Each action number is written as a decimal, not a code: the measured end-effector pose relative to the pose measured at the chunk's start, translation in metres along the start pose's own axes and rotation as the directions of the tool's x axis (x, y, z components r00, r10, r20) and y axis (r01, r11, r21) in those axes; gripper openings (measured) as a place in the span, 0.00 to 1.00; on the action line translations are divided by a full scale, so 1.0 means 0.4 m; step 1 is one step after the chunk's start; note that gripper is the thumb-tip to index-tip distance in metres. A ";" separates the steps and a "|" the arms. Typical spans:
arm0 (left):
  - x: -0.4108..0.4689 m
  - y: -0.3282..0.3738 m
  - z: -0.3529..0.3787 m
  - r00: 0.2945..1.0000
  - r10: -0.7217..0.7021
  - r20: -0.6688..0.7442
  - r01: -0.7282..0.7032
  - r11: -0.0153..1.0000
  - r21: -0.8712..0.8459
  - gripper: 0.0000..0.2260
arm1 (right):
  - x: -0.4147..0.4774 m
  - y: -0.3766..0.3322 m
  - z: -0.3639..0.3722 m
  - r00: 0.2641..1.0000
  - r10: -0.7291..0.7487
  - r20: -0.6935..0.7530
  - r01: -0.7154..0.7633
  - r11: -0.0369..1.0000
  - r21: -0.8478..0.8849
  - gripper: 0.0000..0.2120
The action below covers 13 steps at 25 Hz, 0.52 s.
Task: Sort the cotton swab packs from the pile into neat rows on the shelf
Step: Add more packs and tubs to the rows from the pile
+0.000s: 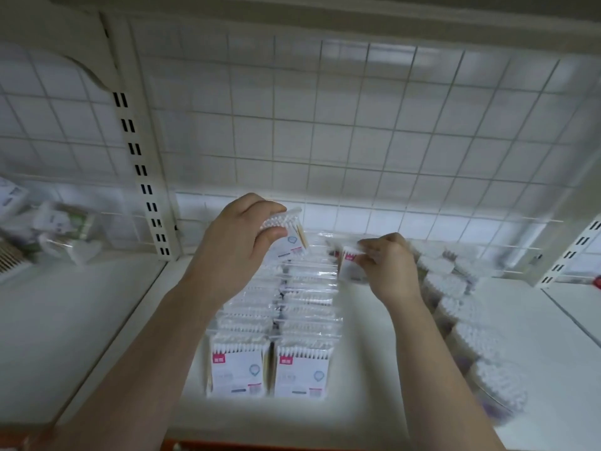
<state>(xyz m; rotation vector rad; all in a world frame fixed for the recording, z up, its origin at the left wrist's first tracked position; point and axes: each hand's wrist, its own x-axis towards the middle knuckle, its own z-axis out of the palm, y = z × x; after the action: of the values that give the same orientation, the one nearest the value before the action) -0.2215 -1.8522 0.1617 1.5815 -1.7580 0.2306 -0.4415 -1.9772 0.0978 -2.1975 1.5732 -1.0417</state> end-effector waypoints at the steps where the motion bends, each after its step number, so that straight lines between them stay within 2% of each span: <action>1: 0.001 0.002 0.004 1.000 0.001 -0.002 -0.001 1.000 0.007 0.12 | 0.001 0.003 0.009 1.000 0.006 0.024 -0.006 1.000 0.010 0.15; 3: 0.005 0.006 0.009 1.000 -0.003 -0.008 0.004 1.000 0.012 0.12 | -0.001 0.011 0.025 0.999 -0.001 0.033 -0.001 0.998 0.058 0.15; 7: 0.015 0.005 0.016 1.000 0.003 -0.013 -0.002 1.000 0.015 0.14 | -0.022 0.026 0.055 0.998 -0.019 -0.055 0.028 0.985 0.173 0.13; 13: 0.030 0.022 0.028 1.000 0.018 -0.022 -0.018 1.000 0.009 0.14 | -0.025 0.043 0.071 0.992 -0.047 -0.116 0.074 0.967 0.242 0.10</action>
<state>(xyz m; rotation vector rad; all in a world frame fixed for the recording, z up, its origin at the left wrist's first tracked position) -0.2336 -1.8660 0.1642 1.5639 -1.7569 0.2638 -0.4367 -1.9805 0.0636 -2.0623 1.3415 -1.3188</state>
